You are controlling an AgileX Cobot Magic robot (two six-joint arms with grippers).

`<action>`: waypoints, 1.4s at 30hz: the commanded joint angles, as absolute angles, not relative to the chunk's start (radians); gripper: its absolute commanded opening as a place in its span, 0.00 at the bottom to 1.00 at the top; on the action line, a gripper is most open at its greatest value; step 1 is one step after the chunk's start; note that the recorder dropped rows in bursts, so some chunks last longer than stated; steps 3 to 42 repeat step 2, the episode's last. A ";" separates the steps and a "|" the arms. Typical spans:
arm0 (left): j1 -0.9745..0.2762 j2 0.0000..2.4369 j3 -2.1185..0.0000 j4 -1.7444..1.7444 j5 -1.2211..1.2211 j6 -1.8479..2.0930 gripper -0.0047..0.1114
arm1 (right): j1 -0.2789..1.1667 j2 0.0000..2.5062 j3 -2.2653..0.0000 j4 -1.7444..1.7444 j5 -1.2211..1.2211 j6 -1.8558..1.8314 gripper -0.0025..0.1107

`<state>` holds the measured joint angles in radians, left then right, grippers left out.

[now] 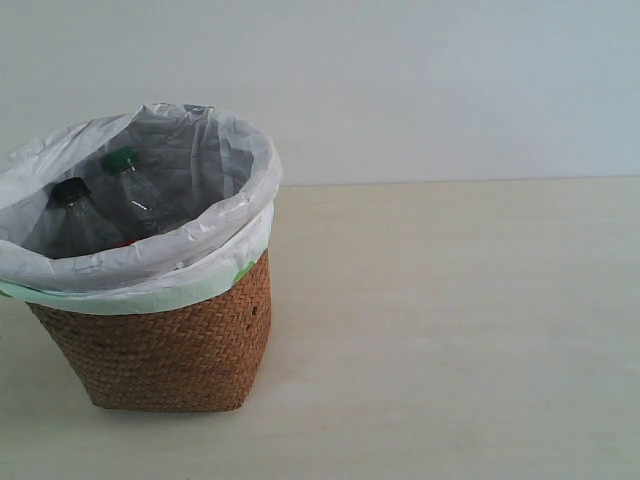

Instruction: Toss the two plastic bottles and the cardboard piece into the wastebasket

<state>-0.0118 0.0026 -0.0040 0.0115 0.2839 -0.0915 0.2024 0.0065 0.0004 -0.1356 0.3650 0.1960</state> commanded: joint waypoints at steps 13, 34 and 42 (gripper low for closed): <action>-0.010 0.000 0.000 0.016 0.277 -0.097 0.07 | 0.200 0.000 0.000 -0.141 0.365 0.200 0.02; -0.010 0.000 0.000 0.016 0.277 -0.097 0.07 | 0.200 0.000 0.000 -0.141 0.365 0.200 0.02; -0.010 0.000 0.000 0.016 0.277 -0.097 0.07 | 0.200 0.000 0.000 -0.141 0.365 0.200 0.02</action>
